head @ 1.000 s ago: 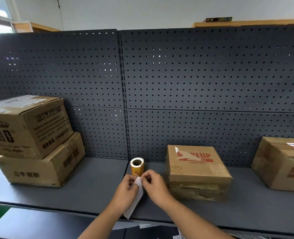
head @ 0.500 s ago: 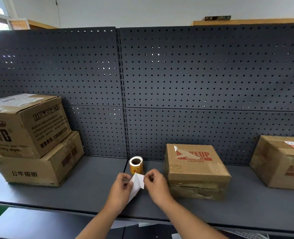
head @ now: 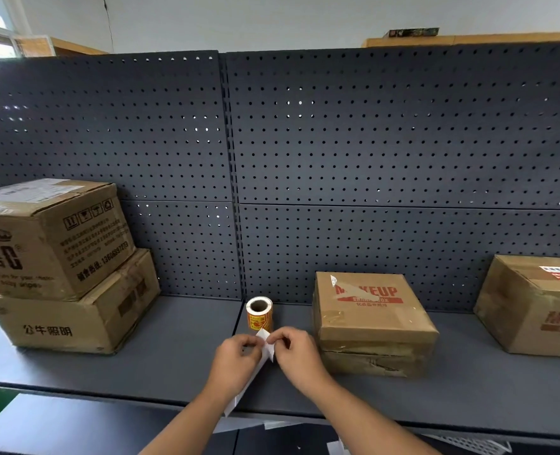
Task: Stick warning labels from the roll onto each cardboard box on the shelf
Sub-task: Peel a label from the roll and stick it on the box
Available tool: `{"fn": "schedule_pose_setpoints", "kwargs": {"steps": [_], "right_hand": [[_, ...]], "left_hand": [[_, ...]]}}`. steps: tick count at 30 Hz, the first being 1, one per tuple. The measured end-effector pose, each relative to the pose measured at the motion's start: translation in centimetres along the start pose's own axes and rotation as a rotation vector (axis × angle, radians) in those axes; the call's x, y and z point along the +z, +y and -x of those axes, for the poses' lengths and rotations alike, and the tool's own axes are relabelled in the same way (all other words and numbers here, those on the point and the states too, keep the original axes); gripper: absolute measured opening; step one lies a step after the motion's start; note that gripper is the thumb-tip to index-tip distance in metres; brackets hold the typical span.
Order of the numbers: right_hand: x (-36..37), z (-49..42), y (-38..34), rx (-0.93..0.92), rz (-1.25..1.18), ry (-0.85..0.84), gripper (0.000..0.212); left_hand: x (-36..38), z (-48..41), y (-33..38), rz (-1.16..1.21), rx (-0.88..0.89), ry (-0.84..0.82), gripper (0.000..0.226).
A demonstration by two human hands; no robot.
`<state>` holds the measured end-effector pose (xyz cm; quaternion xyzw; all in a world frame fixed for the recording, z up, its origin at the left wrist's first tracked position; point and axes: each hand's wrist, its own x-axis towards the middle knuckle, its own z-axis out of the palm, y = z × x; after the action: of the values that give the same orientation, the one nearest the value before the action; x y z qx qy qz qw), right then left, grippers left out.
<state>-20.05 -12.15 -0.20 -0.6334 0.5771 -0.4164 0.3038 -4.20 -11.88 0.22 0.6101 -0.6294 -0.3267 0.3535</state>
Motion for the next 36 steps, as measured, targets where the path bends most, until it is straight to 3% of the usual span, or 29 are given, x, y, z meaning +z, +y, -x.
{"fn": "schedule_pose_setpoints", "kwargs": {"steps": [6, 13, 17, 20, 28, 32, 36], "right_hand": [[-0.2, 0.3, -0.4, -0.06, 0.031, 0.033, 0.012], [-0.7, 0.2, -1.3, -0.2, 0.185, 0.152, 0.021], [-1.1, 1.2, -1.4, -0.304, 0.2, 0.163, 0.02], [-1.6, 1.7, -1.7, -0.34, 0.141, 0.241, 0.022], [-3.7, 2.7, -3.3, -0.408, 0.008, 0.407, 0.025], [-4.9, 2.9, -3.3, -0.518, 0.098, 0.446, 0.027], [-6.2, 3.0, -3.2, -0.63, 0.235, 0.491, 0.027]], "left_hand": [[-0.4, -0.4, -0.4, -0.062, -0.014, 0.033, 0.021], [-0.2, 0.5, 0.2, -0.048, -0.001, 0.108, 0.024], [0.4, 1.5, 1.7, 0.013, 0.115, 0.304, 0.023], [0.5, 2.3, 3.9, 0.208, 0.119, 0.366, 0.017], [2.7, 2.9, 8.1, 0.718, 0.029, 0.205, 0.002], [3.2, 2.7, 9.7, 0.899, 0.004, 0.126, 0.018], [3.5, 2.3, 10.8, 0.976, -0.062, 0.104, 0.007]]}}
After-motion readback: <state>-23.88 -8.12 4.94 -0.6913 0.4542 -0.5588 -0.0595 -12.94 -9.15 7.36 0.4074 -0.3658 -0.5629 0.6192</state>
